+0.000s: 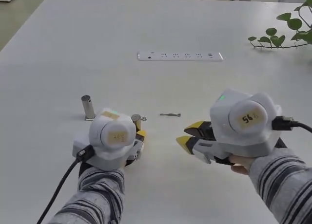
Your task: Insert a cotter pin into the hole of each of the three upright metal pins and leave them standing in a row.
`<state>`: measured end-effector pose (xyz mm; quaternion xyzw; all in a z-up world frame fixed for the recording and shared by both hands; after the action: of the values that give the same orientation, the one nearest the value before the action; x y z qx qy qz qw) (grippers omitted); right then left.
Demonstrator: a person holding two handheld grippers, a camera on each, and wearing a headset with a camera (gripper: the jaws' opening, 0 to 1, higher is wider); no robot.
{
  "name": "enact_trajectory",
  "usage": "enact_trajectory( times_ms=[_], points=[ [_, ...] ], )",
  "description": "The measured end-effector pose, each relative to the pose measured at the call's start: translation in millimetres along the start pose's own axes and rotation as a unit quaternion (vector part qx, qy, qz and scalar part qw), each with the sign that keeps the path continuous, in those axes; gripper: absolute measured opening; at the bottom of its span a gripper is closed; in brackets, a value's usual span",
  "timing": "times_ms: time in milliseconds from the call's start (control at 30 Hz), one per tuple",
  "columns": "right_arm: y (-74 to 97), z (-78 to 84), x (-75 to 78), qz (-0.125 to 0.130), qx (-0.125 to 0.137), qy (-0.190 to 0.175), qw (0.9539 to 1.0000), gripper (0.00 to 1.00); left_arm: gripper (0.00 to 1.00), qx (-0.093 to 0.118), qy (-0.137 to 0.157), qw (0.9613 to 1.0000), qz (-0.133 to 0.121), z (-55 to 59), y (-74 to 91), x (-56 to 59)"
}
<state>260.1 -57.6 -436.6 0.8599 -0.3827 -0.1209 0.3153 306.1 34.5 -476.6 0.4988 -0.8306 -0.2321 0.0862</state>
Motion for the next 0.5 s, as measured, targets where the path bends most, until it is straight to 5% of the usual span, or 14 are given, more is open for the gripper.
enact_trajectory(
  times_ms=[500],
  points=[
    [3.1,-3.0,0.0,0.0,0.006,-0.005,1.0,0.15,0.15,-0.005,0.007,0.9998,-0.016,3.3,-1.6,0.7]
  ],
)
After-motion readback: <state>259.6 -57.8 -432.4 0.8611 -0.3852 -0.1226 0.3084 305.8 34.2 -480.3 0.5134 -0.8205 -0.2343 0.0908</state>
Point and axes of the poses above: the centre of the closed fingertips' face, and the gripper's own axes: y roughly backward along the fingers, x roughly to its right, z roughly out of its underside, the point moved 1 cm from there along y, roughly backward along the fingers, and after that the axes turned 6 degrees about -y, right-handed, at the moved point
